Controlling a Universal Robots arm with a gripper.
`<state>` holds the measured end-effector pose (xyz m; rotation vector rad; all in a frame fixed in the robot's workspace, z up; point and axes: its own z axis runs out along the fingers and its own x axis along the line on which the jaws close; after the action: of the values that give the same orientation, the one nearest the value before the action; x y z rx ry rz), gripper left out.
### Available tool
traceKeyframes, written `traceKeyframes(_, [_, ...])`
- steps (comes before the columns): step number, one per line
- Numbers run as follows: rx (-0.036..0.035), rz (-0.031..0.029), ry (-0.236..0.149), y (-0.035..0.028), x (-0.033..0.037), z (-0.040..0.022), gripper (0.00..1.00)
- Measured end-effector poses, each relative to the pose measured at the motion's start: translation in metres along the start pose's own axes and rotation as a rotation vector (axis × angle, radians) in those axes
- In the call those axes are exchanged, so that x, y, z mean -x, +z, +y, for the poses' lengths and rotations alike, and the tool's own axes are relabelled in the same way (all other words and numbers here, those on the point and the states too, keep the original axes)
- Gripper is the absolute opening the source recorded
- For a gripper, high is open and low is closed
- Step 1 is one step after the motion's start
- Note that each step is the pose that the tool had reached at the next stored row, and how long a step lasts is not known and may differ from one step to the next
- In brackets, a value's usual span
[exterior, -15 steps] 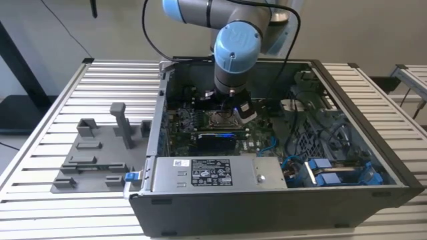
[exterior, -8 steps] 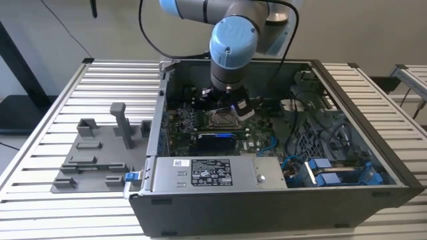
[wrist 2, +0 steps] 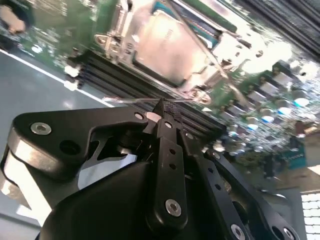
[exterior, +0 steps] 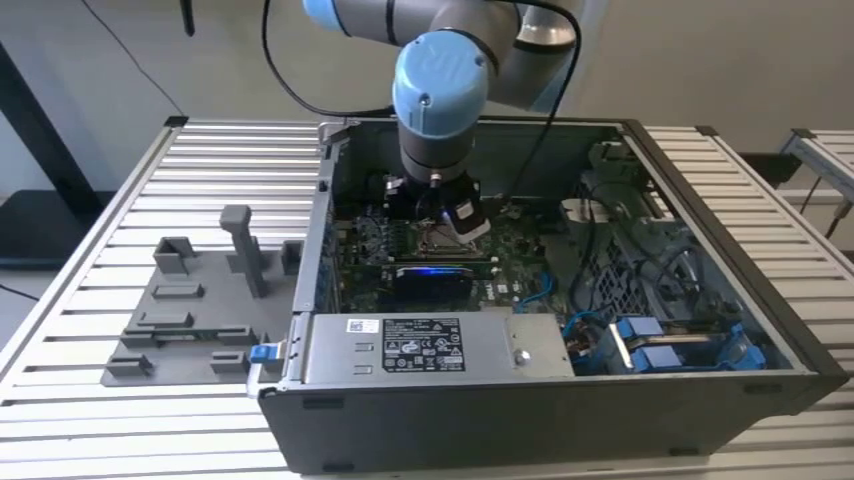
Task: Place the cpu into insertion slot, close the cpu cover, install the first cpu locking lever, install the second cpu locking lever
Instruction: 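Install the first cpu locking lever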
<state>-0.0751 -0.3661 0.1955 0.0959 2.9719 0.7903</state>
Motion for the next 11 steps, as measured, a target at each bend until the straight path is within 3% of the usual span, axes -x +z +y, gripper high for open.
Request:
traceKeyframes(4, [0.0000,0.0000,0.000,-0.0005,-0.0073,-0.0004,0.11])
traceKeyframes(11, [-0.0012,0.0001,0.000,-0.0001,-0.0077,-0.0011,0.11])
